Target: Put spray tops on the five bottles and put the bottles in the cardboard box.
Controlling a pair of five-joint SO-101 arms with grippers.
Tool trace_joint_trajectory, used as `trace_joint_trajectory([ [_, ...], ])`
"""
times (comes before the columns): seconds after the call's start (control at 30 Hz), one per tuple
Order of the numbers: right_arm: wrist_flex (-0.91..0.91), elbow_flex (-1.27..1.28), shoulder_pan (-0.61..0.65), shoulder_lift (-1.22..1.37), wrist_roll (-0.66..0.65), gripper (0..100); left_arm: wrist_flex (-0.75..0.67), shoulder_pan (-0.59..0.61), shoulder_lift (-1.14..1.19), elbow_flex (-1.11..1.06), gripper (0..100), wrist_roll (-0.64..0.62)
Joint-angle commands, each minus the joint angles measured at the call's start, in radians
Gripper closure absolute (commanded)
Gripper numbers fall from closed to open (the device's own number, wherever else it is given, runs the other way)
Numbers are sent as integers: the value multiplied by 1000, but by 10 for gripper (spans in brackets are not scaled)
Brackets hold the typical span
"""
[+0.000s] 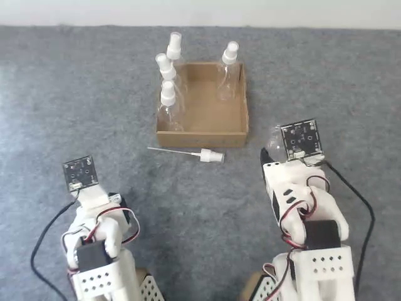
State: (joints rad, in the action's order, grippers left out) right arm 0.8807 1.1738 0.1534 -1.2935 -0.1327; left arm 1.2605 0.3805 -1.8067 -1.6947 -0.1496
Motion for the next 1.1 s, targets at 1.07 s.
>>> trace_joint_trajectory([
  [1.07,-79,86,-127,-22,72,961,5,-112,-17,10,963,2],
])
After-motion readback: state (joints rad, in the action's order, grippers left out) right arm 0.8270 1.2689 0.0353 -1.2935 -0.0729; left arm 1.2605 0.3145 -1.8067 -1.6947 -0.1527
